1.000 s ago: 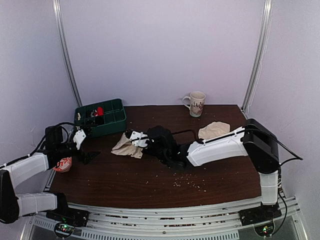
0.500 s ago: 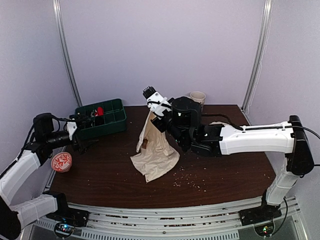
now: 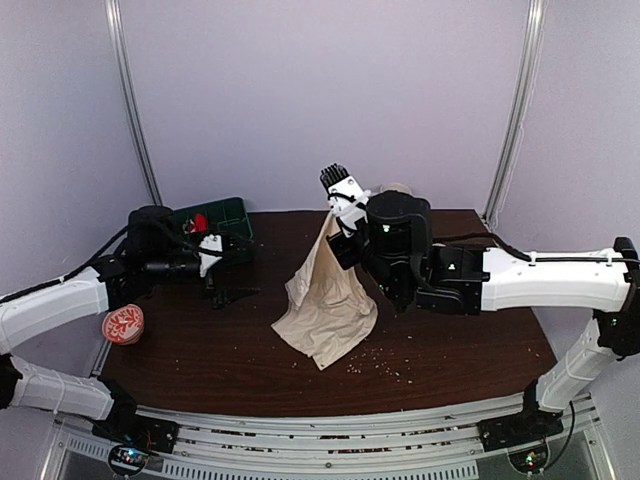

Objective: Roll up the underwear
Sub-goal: Pick up the underwear.

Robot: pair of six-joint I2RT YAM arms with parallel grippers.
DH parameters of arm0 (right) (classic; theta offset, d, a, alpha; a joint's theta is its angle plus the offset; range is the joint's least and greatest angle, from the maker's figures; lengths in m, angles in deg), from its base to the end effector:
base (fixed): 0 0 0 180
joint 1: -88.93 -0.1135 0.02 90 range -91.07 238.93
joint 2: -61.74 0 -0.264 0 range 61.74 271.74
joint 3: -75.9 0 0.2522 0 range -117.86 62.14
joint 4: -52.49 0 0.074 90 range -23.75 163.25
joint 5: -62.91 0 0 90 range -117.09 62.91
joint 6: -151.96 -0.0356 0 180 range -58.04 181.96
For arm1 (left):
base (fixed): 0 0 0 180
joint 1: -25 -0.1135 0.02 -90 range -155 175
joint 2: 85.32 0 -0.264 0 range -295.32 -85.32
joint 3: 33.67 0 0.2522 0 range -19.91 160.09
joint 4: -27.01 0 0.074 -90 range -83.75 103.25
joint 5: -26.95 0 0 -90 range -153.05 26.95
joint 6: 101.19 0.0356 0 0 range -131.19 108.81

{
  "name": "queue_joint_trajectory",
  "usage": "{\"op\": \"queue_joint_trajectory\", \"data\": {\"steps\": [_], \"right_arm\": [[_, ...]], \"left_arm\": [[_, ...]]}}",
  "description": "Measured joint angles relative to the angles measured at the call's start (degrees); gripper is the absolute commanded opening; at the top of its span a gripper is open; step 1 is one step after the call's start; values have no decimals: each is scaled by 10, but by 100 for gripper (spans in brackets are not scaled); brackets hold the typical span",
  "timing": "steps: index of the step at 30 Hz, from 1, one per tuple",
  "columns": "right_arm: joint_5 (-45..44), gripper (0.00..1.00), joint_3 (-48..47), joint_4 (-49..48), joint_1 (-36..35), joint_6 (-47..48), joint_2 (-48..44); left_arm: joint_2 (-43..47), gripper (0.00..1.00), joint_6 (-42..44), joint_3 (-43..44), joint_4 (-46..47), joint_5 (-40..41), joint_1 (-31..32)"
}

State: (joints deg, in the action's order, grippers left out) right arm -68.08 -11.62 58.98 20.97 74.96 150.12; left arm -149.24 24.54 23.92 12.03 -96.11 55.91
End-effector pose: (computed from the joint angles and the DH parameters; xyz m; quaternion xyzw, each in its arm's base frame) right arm 0.1585 0.3293 0.3607 -0.2808 0.6852 0.0521 0.6701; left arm 0.2057 -0.1458 0.2851 0.5689 0.5732 -0.2120 0.5503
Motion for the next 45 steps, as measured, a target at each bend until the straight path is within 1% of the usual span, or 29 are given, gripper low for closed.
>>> {"op": "queue_joint_trajectory", "data": {"steps": [4, 8, 11, 14, 19, 23, 28, 34, 38, 41, 42, 43, 45], "right_arm": [[-24, 0, 25, 9, 0, -28, -2], [-45, 0, 35, 20, 0, -50, -2], [-56, 0, 39, 18, 0, -63, -6], [-66, 0, 55, 16, 2, -75, -18], [-71, 0, 67, 15, 6, -89, -21], [-73, 0, 70, 15, 9, -97, -23], [-73, 0, 73, 15, 12, -103, -32], [-73, 0, 73, 16, 12, -107, -35], [-73, 0, 73, 16, 12, -107, -35], [-73, 0, 73, 16, 12, -107, -35], [-73, 0, 73, 16, 12, -107, -35], [-73, 0, 73, 16, 12, -107, -35], [-73, 0, 73, 16, 12, -107, -35]], "left_arm": [[-40, 98, -8, 9, 4, 23, 52], [-44, 98, -9, -23, 47, 73, 123], [-55, 98, -3, -54, 97, 141, 181], [-101, 98, 5, -60, 152, 233, 228], [-172, 98, 20, -60, 236, 354, 264], [-222, 98, 43, -59, 308, 429, 287], [-284, 98, 65, -58, 375, 499, 318], [-326, 98, 70, -45, 429, 552, 341], [-349, 92, 68, -23, 455, 583, 342], [-351, 87, 59, 1, 443, 594, 342], [-351, 84, 53, 12, 437, 596, 342], [-352, 75, 38, 45, 426, 603, 342], [-352, 65, 30, 51, 426, 604, 342]]}}
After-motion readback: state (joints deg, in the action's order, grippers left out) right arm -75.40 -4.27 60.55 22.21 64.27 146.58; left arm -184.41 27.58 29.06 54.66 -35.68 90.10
